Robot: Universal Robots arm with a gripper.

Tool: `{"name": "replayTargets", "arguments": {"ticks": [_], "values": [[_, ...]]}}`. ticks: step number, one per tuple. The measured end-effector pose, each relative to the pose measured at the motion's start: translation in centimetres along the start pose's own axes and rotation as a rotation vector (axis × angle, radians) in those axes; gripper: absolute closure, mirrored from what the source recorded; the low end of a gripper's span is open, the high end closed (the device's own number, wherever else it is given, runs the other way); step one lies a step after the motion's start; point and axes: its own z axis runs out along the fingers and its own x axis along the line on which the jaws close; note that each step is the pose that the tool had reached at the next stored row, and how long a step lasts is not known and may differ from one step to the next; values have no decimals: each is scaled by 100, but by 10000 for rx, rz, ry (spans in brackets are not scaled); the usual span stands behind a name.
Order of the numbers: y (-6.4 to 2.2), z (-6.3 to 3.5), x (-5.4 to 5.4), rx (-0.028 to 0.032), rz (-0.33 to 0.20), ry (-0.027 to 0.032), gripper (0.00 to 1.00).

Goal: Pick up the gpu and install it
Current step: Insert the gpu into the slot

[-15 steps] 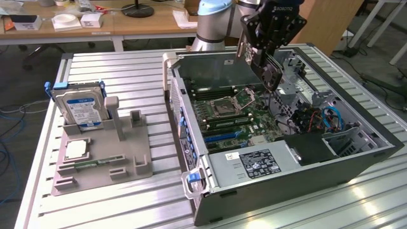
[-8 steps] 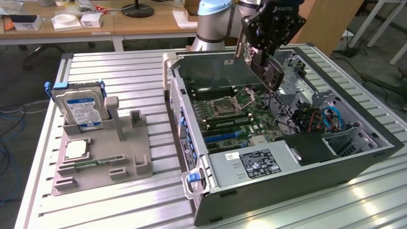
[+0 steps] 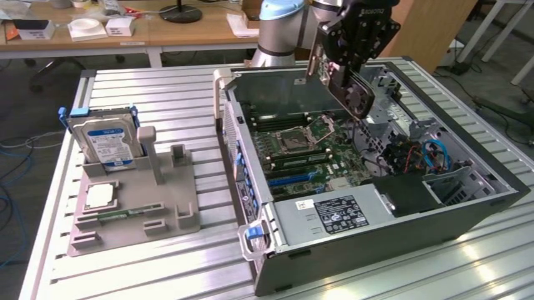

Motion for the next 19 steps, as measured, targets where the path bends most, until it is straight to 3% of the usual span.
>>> {"name": "replayTargets", "arguments": {"ticks": [19], "values": [[-6,0,1,-7,-1109,-58,74]]}}
